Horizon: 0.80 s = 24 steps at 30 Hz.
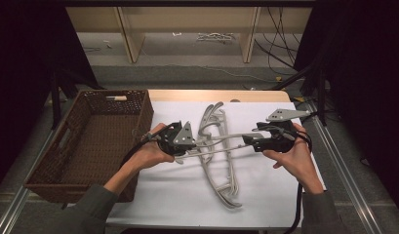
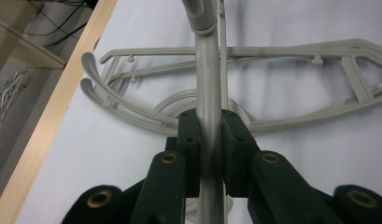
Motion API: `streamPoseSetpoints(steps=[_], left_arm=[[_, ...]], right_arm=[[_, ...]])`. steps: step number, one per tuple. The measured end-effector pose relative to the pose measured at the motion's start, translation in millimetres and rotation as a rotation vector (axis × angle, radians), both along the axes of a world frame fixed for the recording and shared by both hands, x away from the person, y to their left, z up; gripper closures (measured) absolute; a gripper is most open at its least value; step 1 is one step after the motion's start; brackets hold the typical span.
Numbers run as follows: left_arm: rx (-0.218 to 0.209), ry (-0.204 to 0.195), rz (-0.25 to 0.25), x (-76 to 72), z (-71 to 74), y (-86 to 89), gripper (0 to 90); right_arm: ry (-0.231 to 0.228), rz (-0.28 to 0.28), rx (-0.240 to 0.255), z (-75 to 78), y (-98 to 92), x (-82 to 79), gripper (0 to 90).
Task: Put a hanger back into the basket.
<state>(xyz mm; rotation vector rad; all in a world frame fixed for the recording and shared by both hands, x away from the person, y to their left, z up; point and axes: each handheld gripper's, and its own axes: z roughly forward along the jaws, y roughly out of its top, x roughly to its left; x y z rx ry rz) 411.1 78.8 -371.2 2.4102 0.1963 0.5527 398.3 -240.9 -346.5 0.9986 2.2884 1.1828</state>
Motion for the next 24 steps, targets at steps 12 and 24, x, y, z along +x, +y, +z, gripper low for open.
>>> streamPoseSetpoints(steps=[12,24], left_arm=[[-0.128,0.058,0.127,2.5,33.3,28.8,79.8],[-0.276,0.064,0.194,-2.5,93.4,63.3,79.8]], right_arm=[[-0.081,-0.067,0.035,-10.5,12.2,-23.8,27.3],[-0.078,-0.069,0.056,-38.6,21.2,-39.6,25.1]])
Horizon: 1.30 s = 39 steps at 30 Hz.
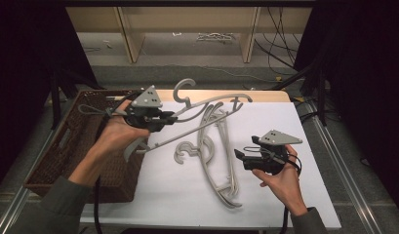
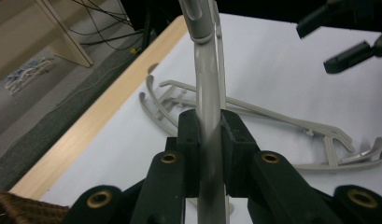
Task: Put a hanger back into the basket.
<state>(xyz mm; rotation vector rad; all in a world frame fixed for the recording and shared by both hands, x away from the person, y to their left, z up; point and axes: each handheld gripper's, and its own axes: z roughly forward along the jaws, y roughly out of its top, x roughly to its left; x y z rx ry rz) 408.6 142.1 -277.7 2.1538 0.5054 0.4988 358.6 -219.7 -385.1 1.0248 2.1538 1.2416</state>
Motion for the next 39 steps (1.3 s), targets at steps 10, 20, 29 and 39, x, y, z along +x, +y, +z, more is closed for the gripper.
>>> streamPoseSetpoints(steps=[10,20,29,39], left_arm=[[-0.064,-0.007,0.116,-3.4,15.5,55.9,79.8],[-0.066,-0.012,0.230,-5.1,7.6,111.1,79.8],[-0.098,-0.019,0.312,-5.6,-8.3,148.0,79.8],[-0.123,-0.014,0.393,-11.2,-24.1,186.0,79.8]], right_arm=[[0.003,0.000,-0.008,-10.3,-0.6,-8.2,24.1],[0.023,0.006,-0.013,-16.6,-0.6,-11.7,24.1],[0.013,0.004,-0.010,-18.8,-1.0,-13.5,24.1],[0.022,0.012,-0.014,-21.5,-1.1,-14.5,23.3]])
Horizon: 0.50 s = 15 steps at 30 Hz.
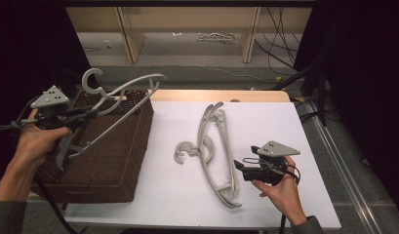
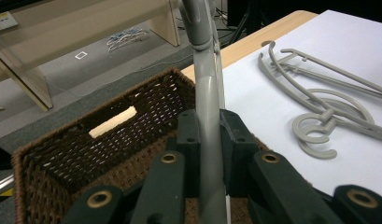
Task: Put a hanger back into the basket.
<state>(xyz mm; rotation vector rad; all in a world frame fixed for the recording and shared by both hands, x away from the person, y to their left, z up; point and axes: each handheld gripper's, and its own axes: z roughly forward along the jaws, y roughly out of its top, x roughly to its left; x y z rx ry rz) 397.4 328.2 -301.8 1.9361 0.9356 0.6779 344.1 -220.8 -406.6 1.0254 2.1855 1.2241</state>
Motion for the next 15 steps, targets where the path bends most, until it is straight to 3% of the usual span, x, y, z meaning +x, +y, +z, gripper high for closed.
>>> streamPoseSetpoints(steps=[15], left_arm=[[0.025,0.010,0.072,-4.2,-13.5,38.3,79.8]], right_arm=[[0.011,0.002,-0.008,-2.5,-0.7,0.0,23.0]])
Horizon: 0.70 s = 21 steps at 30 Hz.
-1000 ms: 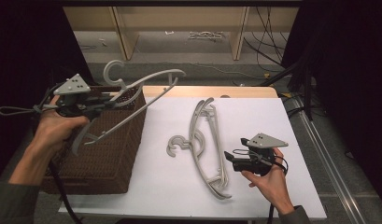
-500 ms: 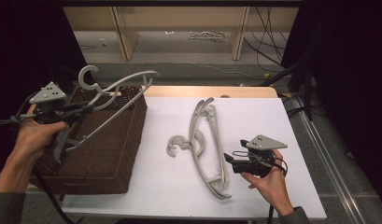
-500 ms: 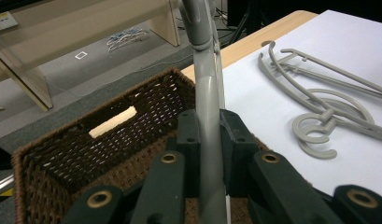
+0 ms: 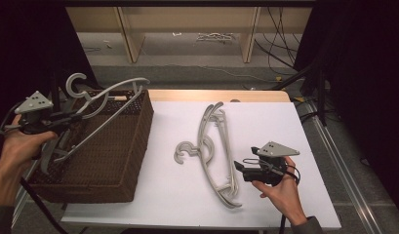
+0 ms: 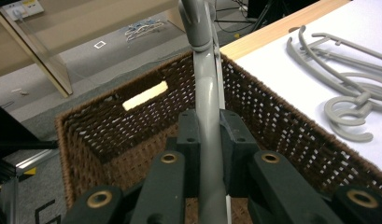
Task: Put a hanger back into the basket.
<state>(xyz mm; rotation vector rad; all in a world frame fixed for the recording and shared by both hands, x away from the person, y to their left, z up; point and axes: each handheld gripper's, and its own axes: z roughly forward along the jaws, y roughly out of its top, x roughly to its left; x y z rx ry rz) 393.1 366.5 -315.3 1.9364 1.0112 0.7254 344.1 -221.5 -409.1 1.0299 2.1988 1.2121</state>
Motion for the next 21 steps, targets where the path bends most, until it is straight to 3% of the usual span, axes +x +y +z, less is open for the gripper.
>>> streamPoseSetpoints(steps=[21], left_arm=[[0.013,0.042,0.005,-7.7,-25.2,18.9,79.8]], right_arm=[[0.013,-0.001,0.002,-2.2,-1.4,1.2,23.0]])
